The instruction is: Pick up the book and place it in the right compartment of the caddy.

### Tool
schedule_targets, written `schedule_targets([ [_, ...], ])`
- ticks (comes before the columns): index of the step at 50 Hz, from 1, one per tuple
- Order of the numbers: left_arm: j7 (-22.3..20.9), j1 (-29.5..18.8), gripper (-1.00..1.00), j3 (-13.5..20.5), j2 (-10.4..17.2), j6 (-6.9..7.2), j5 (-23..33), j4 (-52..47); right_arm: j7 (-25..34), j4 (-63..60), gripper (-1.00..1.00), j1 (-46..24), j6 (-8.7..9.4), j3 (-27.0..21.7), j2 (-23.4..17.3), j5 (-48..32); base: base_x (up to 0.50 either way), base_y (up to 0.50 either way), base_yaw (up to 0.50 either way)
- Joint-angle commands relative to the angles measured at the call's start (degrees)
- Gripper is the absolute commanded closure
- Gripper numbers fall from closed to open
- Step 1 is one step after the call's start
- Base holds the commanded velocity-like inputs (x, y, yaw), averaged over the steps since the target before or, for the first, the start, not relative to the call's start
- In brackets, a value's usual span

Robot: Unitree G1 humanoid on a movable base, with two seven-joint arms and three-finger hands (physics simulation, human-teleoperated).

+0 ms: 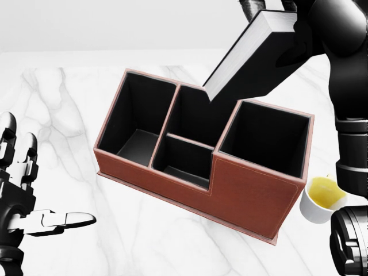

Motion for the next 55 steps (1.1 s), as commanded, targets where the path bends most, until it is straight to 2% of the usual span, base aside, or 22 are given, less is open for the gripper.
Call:
schedule_targets([
  [1, 0.08, -0.27, -1.0, -0.25, -0.03, -0.29, 0.18, 0.63, -1.42, 1.8, 1.0, 1.14, 0.0, -0.19, 0.84, -3.45, 0.0, 0.0, 0.0],
  [17, 0.14, -0.3, -1.0, -0.41, 0.04, -0.59, 0.21, 0.99, -4.0, 4.85, 1.0, 1.48, 0.0, -0.2, -0.59, -9.35, 0.0, 0.0, 0.0],
  [23, 0.03, -0.39, -1.0, -0.31, 0.08, -1.02, 0.21, 1.7, -6.63, 5.66, 1.0, 1.47, 0.0, 0.16, -1.45, -12.68, 0.0, 0.0, 0.0],
  [55, -0.07, -0.45, -1.0, 0.02, 0.31, -1.45, -0.03, 2.42, -12.36, 10.91, 1.0, 5.15, 0.0, 1.14, -0.22, -20.6, 0.0, 0.0, 0.0],
])
